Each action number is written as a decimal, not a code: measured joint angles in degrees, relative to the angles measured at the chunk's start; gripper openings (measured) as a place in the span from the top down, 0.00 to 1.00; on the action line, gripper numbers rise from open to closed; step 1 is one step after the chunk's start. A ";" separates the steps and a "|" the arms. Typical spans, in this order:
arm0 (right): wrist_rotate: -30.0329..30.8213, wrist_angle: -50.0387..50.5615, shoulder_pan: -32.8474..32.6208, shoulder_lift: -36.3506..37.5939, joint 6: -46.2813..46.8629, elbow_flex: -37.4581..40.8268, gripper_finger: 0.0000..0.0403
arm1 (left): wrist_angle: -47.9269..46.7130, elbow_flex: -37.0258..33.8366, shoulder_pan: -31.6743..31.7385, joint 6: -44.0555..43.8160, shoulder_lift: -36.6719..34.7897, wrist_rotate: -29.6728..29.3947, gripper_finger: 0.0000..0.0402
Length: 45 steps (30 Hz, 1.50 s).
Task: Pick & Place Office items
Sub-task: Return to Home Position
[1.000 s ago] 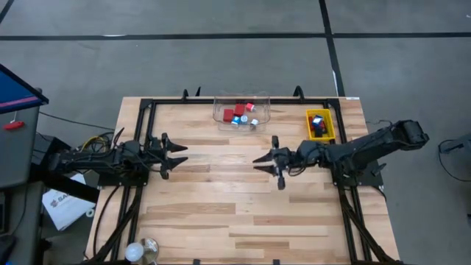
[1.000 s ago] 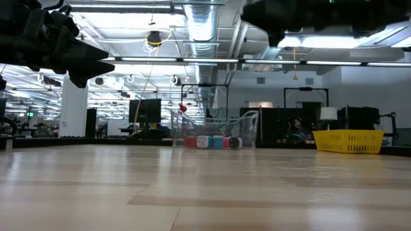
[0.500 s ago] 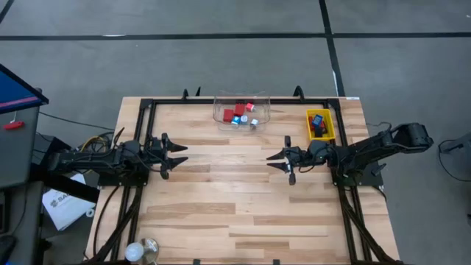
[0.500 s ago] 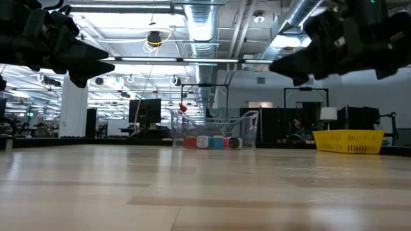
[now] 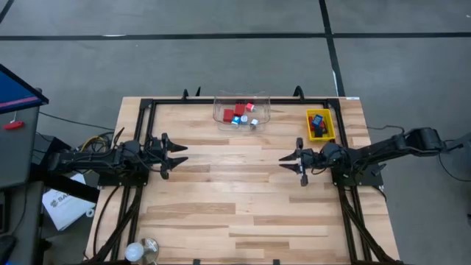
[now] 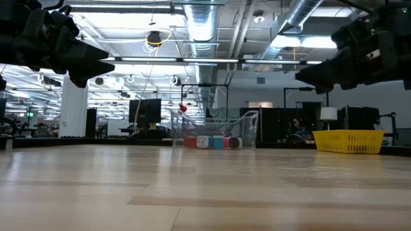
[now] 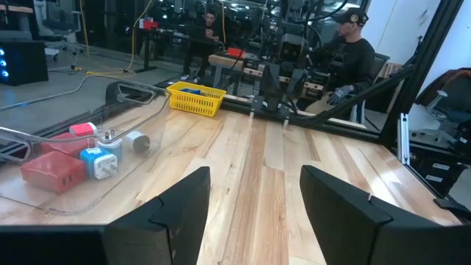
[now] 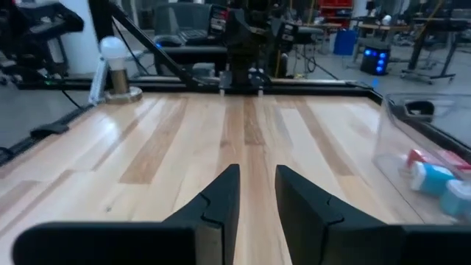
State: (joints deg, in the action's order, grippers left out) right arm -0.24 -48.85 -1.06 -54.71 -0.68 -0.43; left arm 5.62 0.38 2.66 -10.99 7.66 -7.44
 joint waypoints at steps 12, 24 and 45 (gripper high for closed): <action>18.31 18.56 0.06 15.39 1.30 0.02 0.80 | 0.01 0.00 -0.02 -0.02 0.00 0.00 0.48; -0.09 32.34 0.26 33.27 -3.62 0.04 0.80 | 0.01 0.00 -0.01 -0.02 0.00 0.00 0.48; 0.26 47.87 0.98 54.61 -6.00 0.04 0.80 | 0.01 0.00 -0.02 -0.01 0.00 0.00 0.48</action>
State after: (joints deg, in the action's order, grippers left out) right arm 0.03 -0.98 -0.07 -0.10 -6.68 -0.38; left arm 5.63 0.38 2.63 -11.00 7.66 -7.44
